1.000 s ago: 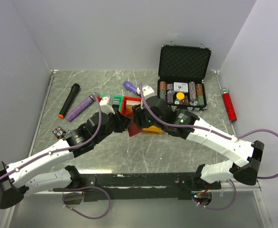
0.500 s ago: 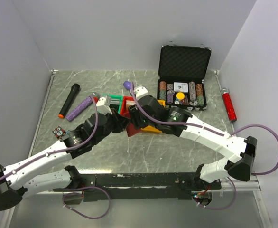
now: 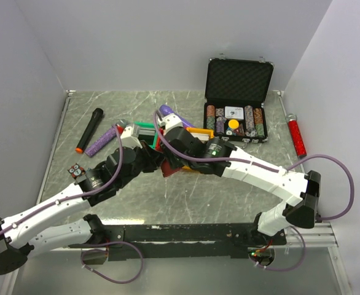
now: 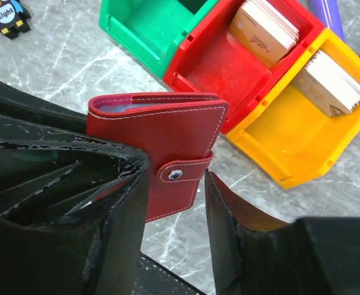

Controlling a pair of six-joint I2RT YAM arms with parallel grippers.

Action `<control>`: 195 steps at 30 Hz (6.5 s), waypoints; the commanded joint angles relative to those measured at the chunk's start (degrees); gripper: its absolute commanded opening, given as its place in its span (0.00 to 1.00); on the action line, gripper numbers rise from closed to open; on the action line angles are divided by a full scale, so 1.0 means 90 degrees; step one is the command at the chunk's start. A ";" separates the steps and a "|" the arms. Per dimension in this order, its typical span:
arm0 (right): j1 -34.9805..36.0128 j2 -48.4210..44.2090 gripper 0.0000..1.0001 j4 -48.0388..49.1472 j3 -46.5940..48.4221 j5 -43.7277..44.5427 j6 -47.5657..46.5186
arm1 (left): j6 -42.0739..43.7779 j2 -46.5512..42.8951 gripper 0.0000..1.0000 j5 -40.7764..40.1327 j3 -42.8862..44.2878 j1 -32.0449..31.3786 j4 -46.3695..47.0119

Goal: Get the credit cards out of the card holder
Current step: Open the card holder.

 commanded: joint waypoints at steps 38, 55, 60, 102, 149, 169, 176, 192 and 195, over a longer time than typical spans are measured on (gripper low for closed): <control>0.0146 0.0993 0.11 -0.0733 0.0813 0.1339 -0.0147 | -0.0400 -0.0579 0.01 0.0550 0.0407 -0.0060 0.0642; 0.0117 0.0330 0.00 -0.0489 0.0267 0.0646 -0.0166 | -0.0302 -0.0784 0.01 0.0130 0.0133 -0.0060 0.0466; 0.0116 0.0075 0.00 -0.0401 0.0052 0.0509 -0.0137 | -0.0273 -0.0852 0.01 -0.0075 0.0065 -0.0060 0.0329; -0.2217 -0.3018 0.69 0.1860 -0.2777 -0.2585 0.0117 | 0.0625 -0.1818 0.01 0.1174 -0.2356 -0.0001 0.4028; -0.3184 -0.4183 0.71 0.3487 -0.3562 -0.6474 0.0957 | -0.1679 0.0280 0.02 0.7005 -0.2494 0.2108 0.8776; -0.2804 -0.3802 0.65 0.3408 -0.3377 -0.6474 0.0713 | -0.1816 0.0378 0.04 0.7024 -0.2298 0.2108 0.8942; -0.2696 -0.3519 0.51 0.3583 -0.3346 -0.6873 0.0820 | -0.2079 0.0456 0.04 0.7112 -0.2308 0.2108 0.9332; -0.2511 -0.3451 0.00 0.2747 -0.2880 -0.6613 0.0431 | -0.2655 0.0964 0.48 0.7220 -0.2415 0.2118 1.0182; -0.2423 -0.3304 0.00 0.1819 -0.2294 -0.5890 0.0069 | -0.2733 0.0993 0.55 0.7113 -0.2513 0.2099 1.0348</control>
